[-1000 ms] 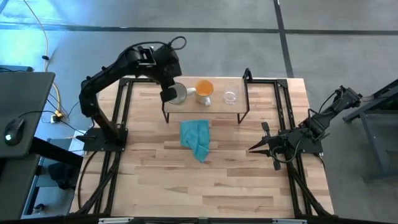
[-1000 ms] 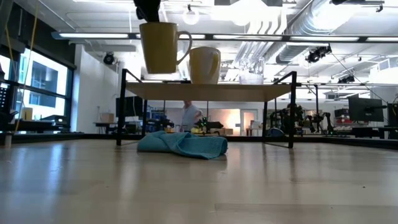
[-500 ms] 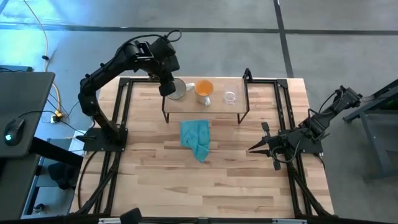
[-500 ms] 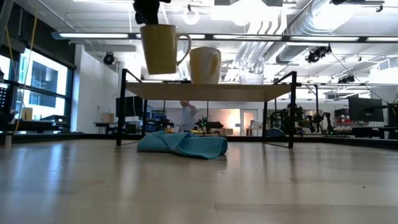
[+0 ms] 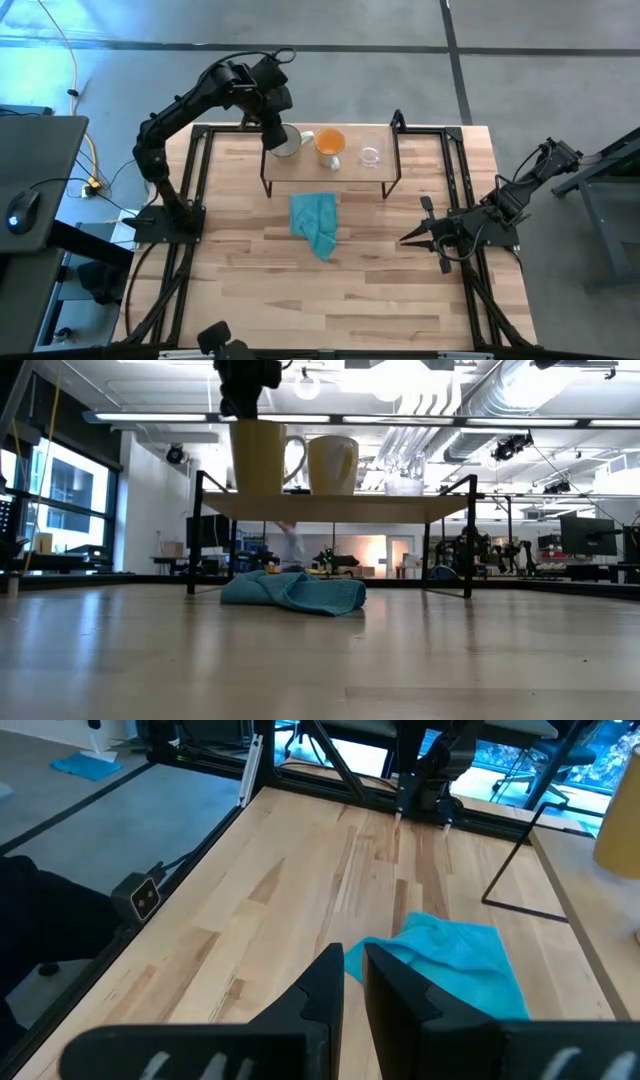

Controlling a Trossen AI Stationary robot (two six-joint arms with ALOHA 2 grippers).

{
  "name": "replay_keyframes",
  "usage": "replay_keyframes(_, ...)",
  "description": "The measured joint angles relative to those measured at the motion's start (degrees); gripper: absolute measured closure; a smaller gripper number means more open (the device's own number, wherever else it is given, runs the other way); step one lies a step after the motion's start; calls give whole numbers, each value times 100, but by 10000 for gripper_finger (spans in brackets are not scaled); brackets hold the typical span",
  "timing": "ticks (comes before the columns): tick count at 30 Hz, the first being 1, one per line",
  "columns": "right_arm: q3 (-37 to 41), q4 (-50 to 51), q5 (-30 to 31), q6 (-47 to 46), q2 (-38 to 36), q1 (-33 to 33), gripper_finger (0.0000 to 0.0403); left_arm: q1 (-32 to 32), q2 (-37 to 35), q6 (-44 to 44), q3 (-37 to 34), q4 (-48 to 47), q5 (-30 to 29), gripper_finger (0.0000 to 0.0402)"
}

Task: Stack small to large cups/mugs on shelf
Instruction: Put the yellow mug on the shelf

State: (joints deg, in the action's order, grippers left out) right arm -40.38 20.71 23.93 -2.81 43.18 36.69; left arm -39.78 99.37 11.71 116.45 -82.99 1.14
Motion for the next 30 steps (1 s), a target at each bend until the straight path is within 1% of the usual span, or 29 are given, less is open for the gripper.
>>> replay_keyframes(13,0,2,-1,17,0,0,370,-334,37,-110,-1,-137,223,401)
replay_keyframes(20,0,2,-1,4,0,0,370,-374,43,-168,-1,-122,406,401)
replay_keyframes(30,0,2,-1,-32,0,0,370,-418,139,-241,4,-177,425,401)
